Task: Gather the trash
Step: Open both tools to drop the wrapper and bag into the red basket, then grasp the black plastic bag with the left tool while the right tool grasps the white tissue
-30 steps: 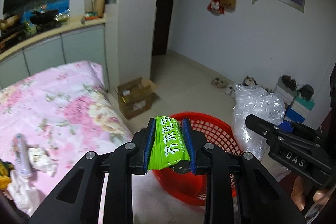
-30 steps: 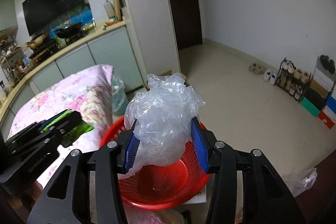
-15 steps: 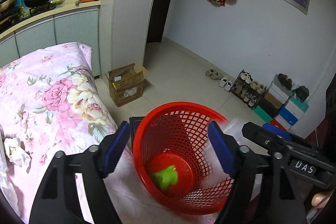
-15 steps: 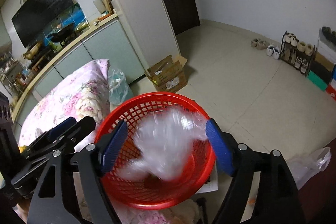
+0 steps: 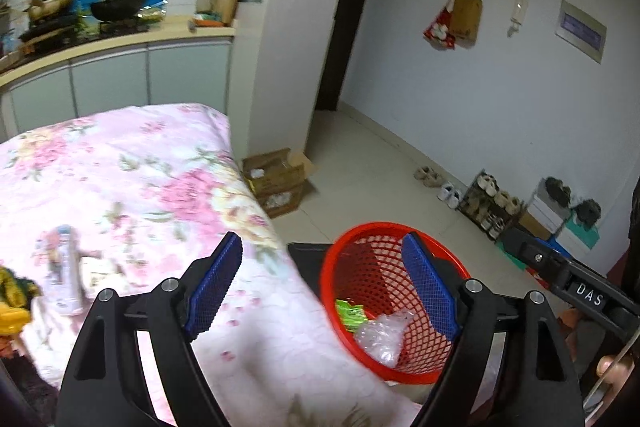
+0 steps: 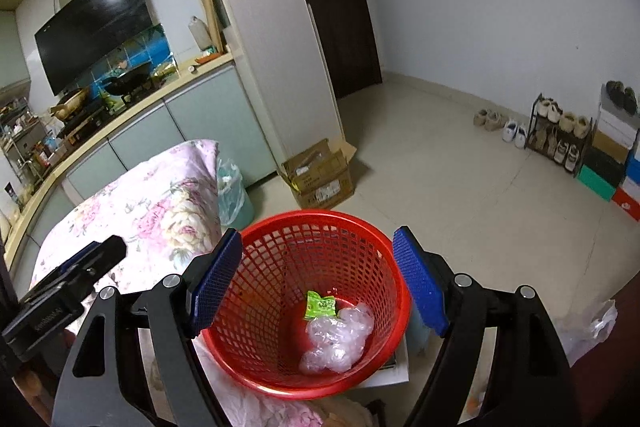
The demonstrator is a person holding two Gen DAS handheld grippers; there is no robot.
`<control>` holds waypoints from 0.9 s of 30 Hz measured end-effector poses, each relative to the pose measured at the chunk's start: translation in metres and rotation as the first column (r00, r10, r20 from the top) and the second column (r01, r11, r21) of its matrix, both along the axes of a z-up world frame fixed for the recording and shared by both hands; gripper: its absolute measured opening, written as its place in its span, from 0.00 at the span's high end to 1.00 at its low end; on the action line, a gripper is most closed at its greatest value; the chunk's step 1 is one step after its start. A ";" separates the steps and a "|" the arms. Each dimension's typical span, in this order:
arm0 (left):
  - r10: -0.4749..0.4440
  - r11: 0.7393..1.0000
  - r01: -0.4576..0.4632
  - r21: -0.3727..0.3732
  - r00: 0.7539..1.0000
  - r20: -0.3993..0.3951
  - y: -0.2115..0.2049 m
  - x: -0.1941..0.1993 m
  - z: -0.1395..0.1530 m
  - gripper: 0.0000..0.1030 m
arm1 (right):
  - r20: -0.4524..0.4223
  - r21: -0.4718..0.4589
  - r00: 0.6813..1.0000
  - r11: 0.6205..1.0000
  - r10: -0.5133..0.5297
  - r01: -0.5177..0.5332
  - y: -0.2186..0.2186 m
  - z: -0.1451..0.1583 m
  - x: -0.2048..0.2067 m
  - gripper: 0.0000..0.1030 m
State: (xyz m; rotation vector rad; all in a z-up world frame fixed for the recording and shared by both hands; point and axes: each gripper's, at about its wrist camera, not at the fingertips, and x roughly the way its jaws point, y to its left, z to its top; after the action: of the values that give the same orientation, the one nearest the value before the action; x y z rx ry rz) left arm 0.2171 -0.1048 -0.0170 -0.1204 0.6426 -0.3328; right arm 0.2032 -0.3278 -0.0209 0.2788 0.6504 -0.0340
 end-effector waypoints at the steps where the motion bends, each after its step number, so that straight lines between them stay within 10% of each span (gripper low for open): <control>1: 0.012 1.000 -0.012 -0.001 1.000 0.005 0.005 -0.004 0.002 0.23 | 0.008 -0.002 1.000 1.000 0.005 -0.005 0.003 0.002 -0.002 0.27; 17: 0.257 0.965 -0.259 0.038 0.965 0.054 0.099 -0.083 0.017 0.21 | 0.125 -0.076 0.964 0.971 0.233 -0.225 0.082 0.027 -0.038 0.27; 27: 0.489 0.863 -0.493 0.111 0.870 0.058 0.182 -0.149 0.002 0.18 | 0.112 -0.094 0.936 0.941 0.333 -0.324 0.117 0.024 -0.051 0.26</control>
State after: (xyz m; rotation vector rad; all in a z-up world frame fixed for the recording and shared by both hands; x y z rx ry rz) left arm 0.0684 0.0777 -0.0146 -0.1575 0.5798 0.2011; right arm 0.1523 -0.2108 0.0027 0.0959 0.5609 0.2787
